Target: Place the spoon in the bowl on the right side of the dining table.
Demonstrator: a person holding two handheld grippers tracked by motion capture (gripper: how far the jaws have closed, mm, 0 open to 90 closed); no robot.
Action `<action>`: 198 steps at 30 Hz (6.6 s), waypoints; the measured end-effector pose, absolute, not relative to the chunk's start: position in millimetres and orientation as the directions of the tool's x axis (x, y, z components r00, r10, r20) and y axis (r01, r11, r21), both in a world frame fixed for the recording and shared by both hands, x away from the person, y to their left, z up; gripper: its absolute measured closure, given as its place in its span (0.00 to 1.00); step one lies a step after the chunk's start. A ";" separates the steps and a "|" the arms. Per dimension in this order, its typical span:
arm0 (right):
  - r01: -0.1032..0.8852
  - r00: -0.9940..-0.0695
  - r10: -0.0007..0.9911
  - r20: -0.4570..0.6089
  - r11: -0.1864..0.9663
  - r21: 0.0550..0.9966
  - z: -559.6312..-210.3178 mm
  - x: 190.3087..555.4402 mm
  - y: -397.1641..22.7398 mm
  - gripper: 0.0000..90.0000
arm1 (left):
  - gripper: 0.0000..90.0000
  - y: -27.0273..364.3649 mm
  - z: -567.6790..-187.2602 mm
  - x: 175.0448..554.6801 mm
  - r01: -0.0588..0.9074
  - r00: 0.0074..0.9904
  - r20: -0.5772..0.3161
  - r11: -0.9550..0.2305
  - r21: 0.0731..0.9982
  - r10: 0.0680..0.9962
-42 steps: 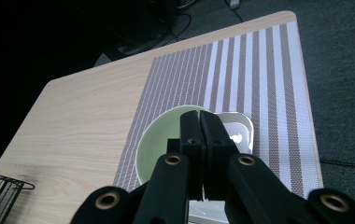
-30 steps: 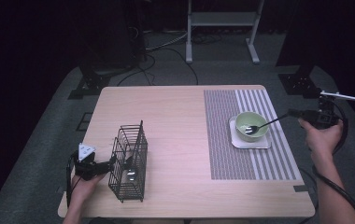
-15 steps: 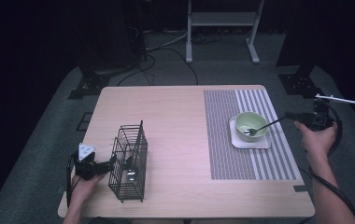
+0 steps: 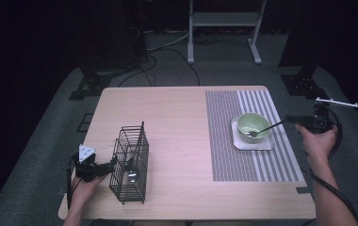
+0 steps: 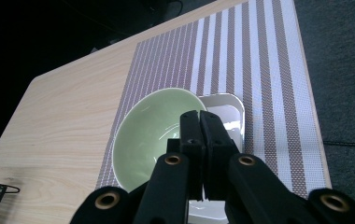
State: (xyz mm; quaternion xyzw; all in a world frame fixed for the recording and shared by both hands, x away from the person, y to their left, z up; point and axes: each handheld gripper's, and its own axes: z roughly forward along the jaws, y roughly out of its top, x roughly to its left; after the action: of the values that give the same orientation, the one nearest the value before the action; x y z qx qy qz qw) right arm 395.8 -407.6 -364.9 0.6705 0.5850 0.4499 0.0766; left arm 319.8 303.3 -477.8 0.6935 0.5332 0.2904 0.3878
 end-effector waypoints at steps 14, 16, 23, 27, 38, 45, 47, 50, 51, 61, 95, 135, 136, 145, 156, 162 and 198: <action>0.726 -0.076 0.840 0.538 -0.323 0.607 -377.6 400.0 -409.3 0.96 | 0.00 302.6 -478.0 320.4 0.519 0.257 -0.012 -0.128 0.845 0.966; 0.729 -0.073 0.837 0.543 -0.327 0.601 -380.9 400.4 -408.9 0.95 | 0.00 302.4 -478.0 320.7 0.519 0.256 -0.012 -0.127 0.845 0.967; 0.733 -0.062 0.833 0.550 -0.336 0.591 -388.2 400.7 -410.1 0.92 | 0.00 302.6 -478.0 321.1 0.518 0.256 -0.011 -0.127 0.846 0.967; 0.735 -0.059 0.832 0.552 -0.338 0.588 -392.1 399.9 -409.4 0.88 | 0.00 302.7 -477.9 320.9 0.517 0.257 -0.013 -0.126 0.847 0.966; 0.760 -0.054 0.827 0.560 -0.330 0.560 -407.6 395.2 -408.4 0.81 | 0.00 302.3 -477.9 320.7 0.514 0.261 -0.008 -0.132 0.848 0.965; 0.767 -0.070 0.825 0.561 -0.315 0.558 -411.9 394.2 -402.2 0.76 | 0.00 302.2 -477.9 320.9 0.515 0.263 -0.005 -0.136 0.846 0.965; 0.769 -0.078 0.824 0.562 -0.309 0.560 -412.9 394.1 -399.9 0.75 | 0.00 302.4 -477.8 320.8 0.516 0.263 -0.006 -0.135 0.846 0.965; 0.775 -0.087 0.818 0.568 -0.303 0.554 -415.0 393.8 -396.1 0.73 | 0.00 302.5 -477.8 320.8 0.515 0.262 -0.008 -0.133 0.846 0.965; 0.778 -0.090 0.817 0.569 -0.300 0.553 -416.0 393.8 -394.6 0.72 | 0.00 302.5 -477.8 320.8 0.515 0.262 -0.008 -0.133 0.846 0.965; 0.792 -0.121 0.816 0.565 -0.264 0.550 -422.5 391.0 -383.0 0.66 | 0.00 302.2 -477.8 320.7 0.514 0.268 -0.003 -0.140 0.846 0.964; 0.821 -0.186 0.819 0.542 -0.174 0.544 -439.0 376.6 -362.1 0.61 | 0.00 302.2 -477.7 320.5 0.514 0.267 -0.002 -0.141 0.846 0.964; 0.824 -0.340 0.786 0.516 -0.015 0.566 -438.7 343.1 -330.9 0.54 | 0.00 301.9 -477.7 320.4 0.514 0.267 0.001 -0.143 0.846 0.964; 0.824 -0.343 0.786 0.514 -0.011 0.567 -438.4 342.3 -329.8 0.54 | 0.00 301.8 -477.7 320.4 0.514 0.267 0.001 -0.143 0.846 0.964; 0.818 -0.380 0.767 0.518 0.017 0.575 -435.5 335.9 -320.5 0.54 | 0.00 302.0 -477.6 320.3 0.514 0.266 0.000 -0.142 0.846 0.964; 0.818 -0.411 0.749 0.520 0.052 0.572 -438.8 323.7 -312.1 0.54 | 0.00 301.9 -477.6 320.2 0.514 0.267 0.000 -0.143 0.846 0.964; 0.819 -0.417 0.734 0.536 0.049 0.571 -443.6 317.6 -309.7 0.54 | 0.00 301.7 -477.7 320.4 0.513 0.266 0.000 -0.142 0.846 0.964; 0.788 -0.476 0.706 0.525 0.076 0.611 -455.8 283.8 -290.6 0.52 | 0.00 301.4 -477.8 320.4 0.512 0.267 0.000 -0.142 0.847 0.964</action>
State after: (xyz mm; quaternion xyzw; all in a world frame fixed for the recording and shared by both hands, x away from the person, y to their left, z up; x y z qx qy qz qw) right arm 283.8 -290.6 -455.8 0.5099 0.7322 0.4492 -0.0458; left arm 320.4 301.4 -477.8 0.6963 0.5298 0.2931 0.3855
